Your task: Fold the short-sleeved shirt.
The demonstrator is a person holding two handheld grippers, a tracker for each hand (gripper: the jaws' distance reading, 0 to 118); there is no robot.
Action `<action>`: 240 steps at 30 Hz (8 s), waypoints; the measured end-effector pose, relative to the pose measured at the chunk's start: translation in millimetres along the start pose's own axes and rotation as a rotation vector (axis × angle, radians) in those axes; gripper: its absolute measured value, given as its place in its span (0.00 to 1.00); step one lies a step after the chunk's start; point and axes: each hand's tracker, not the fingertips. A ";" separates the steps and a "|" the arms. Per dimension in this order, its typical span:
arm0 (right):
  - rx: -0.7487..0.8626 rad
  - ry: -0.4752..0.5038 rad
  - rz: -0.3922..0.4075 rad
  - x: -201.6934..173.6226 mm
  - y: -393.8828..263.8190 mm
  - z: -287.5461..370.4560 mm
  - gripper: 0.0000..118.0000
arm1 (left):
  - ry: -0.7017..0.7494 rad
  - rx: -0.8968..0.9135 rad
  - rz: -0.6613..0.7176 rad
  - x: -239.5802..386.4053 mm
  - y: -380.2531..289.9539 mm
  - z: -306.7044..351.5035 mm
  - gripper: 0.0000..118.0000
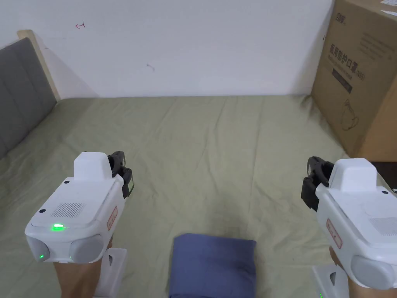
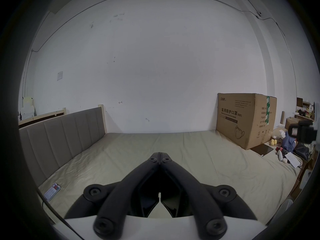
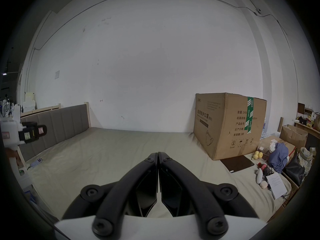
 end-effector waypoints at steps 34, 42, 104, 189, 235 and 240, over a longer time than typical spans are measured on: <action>-0.562 0.157 0.060 -108.0 -218.3 -91.4 0.00 | -0.237 -0.865 0.443 8.2 -167.2 -83.3 0.86; -0.564 0.176 0.059 -103.6 -215.6 -91.3 0.00 | -0.308 -1.033 0.475 13.5 -213.8 -121.1 0.68; -0.362 0.146 0.008 -43.8 -118.8 -114.7 0.00 | 0.237 -0.898 0.123 -248.8 -80.1 -136.8 0.86; 0.128 -0.073 0.067 8.8 63.1 18.1 0.00 | -0.001 0.156 -0.016 27.5 39.9 25.0 0.00; 0.143 -0.104 0.023 16.1 58.0 20.6 1.00 | 0.055 0.169 -0.019 27.8 36.9 20.8 1.00; 0.139 -0.101 0.021 15.8 57.9 20.3 1.00 | 0.055 0.172 -0.019 28.0 37.4 20.6 1.00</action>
